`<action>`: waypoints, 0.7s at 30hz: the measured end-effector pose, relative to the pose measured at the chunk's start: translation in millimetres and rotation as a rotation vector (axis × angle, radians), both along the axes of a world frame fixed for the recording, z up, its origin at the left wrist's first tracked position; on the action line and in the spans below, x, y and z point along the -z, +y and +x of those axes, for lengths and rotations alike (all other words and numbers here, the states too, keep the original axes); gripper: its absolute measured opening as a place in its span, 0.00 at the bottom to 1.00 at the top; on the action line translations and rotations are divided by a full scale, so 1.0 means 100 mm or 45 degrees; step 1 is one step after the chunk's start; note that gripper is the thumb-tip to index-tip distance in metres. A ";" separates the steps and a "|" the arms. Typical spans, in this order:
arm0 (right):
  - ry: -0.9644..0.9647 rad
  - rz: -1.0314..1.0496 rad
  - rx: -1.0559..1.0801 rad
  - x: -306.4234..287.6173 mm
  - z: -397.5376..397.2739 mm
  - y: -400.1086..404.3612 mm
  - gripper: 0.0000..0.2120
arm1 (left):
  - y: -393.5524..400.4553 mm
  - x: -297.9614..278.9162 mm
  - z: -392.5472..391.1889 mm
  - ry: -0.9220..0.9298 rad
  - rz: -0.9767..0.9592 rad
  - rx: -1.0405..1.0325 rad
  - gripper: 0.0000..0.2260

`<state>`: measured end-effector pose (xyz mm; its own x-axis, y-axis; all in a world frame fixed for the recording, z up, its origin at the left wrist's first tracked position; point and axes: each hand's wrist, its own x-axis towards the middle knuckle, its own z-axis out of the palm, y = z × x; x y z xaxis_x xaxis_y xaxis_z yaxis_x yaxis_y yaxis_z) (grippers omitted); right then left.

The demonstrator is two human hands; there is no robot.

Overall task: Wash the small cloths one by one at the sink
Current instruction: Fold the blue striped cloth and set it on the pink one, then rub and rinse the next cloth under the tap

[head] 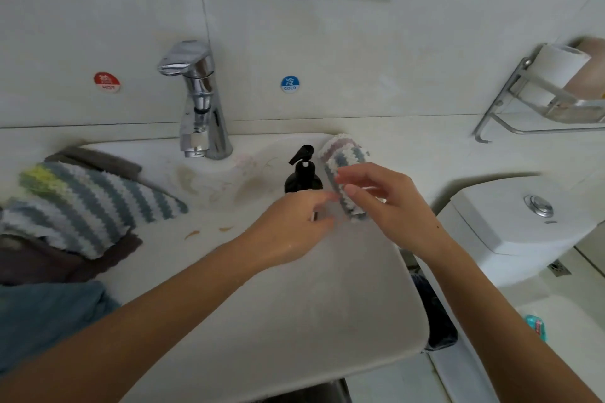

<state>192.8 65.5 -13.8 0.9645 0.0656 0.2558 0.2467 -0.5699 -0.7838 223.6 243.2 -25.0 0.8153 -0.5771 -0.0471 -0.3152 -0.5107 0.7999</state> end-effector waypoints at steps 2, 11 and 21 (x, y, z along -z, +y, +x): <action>0.009 -0.017 -0.069 -0.03 -0.01 0.20 0.10 | 0.25 -0.05 -0.01 -0.038 0.088 0.057 0.15; 0.065 -0.233 -0.295 0.06 0.29 1.15 0.11 | 1.44 -0.04 0.21 -0.079 0.460 -0.038 0.18; 0.234 -0.508 -0.403 0.49 0.44 1.47 0.10 | 2.27 0.13 0.61 -0.535 0.385 -0.821 0.12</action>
